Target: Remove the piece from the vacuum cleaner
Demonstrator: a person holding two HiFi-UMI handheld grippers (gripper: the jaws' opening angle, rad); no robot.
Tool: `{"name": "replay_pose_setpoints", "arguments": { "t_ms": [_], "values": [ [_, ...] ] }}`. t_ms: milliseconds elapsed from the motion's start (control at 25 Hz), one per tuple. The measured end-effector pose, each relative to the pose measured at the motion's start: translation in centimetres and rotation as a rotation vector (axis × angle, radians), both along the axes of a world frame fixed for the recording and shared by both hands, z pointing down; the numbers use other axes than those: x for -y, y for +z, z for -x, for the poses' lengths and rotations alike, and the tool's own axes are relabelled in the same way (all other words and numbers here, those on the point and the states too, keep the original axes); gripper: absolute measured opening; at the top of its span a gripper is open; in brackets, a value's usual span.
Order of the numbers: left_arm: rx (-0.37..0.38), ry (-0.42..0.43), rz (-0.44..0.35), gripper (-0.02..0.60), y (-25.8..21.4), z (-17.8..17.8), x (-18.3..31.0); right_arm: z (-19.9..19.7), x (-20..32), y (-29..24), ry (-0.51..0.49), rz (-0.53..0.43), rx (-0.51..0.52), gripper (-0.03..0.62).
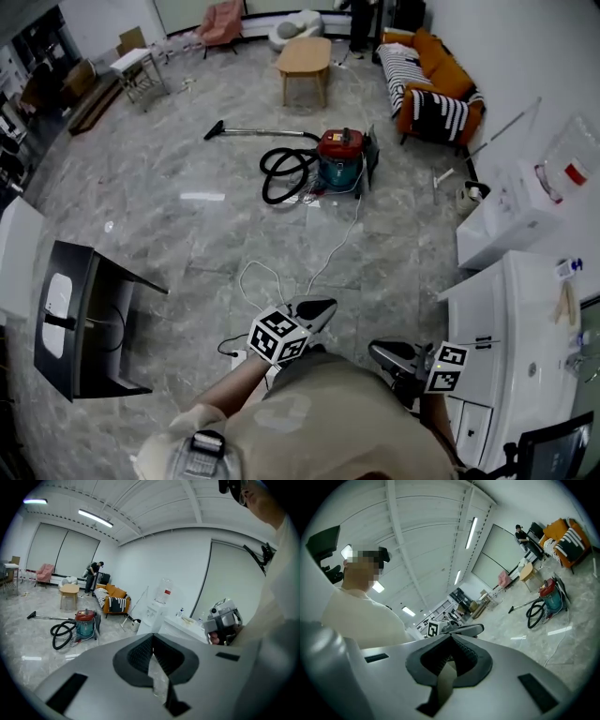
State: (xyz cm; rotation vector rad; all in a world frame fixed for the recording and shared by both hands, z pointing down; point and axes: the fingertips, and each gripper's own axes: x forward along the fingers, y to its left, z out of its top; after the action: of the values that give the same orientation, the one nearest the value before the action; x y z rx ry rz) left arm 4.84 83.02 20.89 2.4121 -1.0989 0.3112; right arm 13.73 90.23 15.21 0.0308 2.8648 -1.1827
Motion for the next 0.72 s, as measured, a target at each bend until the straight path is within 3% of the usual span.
{"name": "replay_pose_setpoints", "arguments": {
  "t_ms": [400, 720],
  "values": [
    [-0.033, -0.067, -0.042, 0.003, -0.8, 8.5, 4.6, 9.9, 6.1, 0.7, -0.071, -0.052, -0.093, 0.002],
    [-0.008, -0.276, -0.065, 0.003, -1.7, 14.8, 4.4, 15.1, 6.7, 0.9, -0.261, -0.13, -0.129, 0.003]
  ]
}}
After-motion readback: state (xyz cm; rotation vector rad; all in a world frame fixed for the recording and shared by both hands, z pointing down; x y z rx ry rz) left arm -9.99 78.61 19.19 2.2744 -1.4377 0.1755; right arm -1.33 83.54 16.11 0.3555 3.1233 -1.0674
